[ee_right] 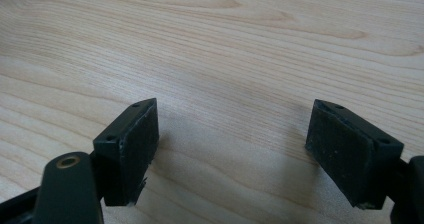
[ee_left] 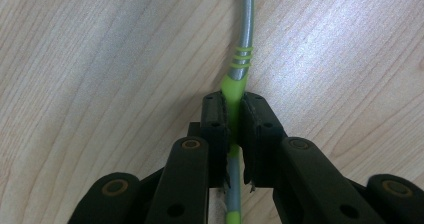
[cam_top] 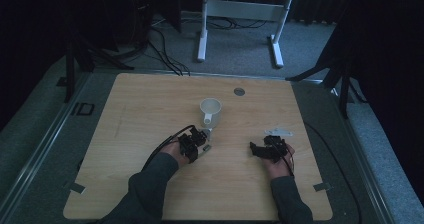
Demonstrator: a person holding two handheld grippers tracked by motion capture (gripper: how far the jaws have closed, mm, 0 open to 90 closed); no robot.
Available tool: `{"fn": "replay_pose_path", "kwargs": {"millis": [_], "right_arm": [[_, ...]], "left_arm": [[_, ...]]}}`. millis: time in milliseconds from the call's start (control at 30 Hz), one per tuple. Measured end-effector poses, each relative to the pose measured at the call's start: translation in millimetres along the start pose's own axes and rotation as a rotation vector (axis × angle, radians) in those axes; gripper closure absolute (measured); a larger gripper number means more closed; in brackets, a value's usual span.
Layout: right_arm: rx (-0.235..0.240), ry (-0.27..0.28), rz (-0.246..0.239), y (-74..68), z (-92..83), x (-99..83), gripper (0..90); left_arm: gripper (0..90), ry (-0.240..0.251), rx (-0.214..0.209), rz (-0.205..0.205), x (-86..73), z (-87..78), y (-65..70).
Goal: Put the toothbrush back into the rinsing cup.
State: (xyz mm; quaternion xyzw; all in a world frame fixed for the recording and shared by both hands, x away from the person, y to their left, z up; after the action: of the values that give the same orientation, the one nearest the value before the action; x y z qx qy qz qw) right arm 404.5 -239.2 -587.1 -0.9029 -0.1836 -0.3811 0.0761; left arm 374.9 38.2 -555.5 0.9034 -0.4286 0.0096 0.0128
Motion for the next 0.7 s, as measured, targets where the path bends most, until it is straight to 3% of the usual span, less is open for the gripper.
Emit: {"fn": "replay_pose_path", "kwargs": {"millis": [267,700], "right_arm": [[0.0,0.0,0.0,0.0,0.0,0.0,20.7],[0.0,0.0,-0.002,0.1,0.1,0.1,20.7]], "left_arm": [[81.8,0.011,0.011,-0.001,-0.3,-0.5,-0.3],[81.9,0.105,0.012,-0.04,-3.4,-18.8,-5.6]]}}
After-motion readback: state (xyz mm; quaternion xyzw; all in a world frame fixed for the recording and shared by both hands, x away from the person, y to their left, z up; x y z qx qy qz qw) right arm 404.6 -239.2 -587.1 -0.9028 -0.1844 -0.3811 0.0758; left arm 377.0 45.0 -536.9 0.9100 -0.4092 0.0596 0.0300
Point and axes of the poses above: each handheld gripper's, and its own axes: z roughly forward along the jaws, x roughly out of its top, y roughly to its right, the point moved 4 cm from there along z, roughly forward along the jaws, and after that the axes turned 1 degree about -y, right-handed, at the moved point
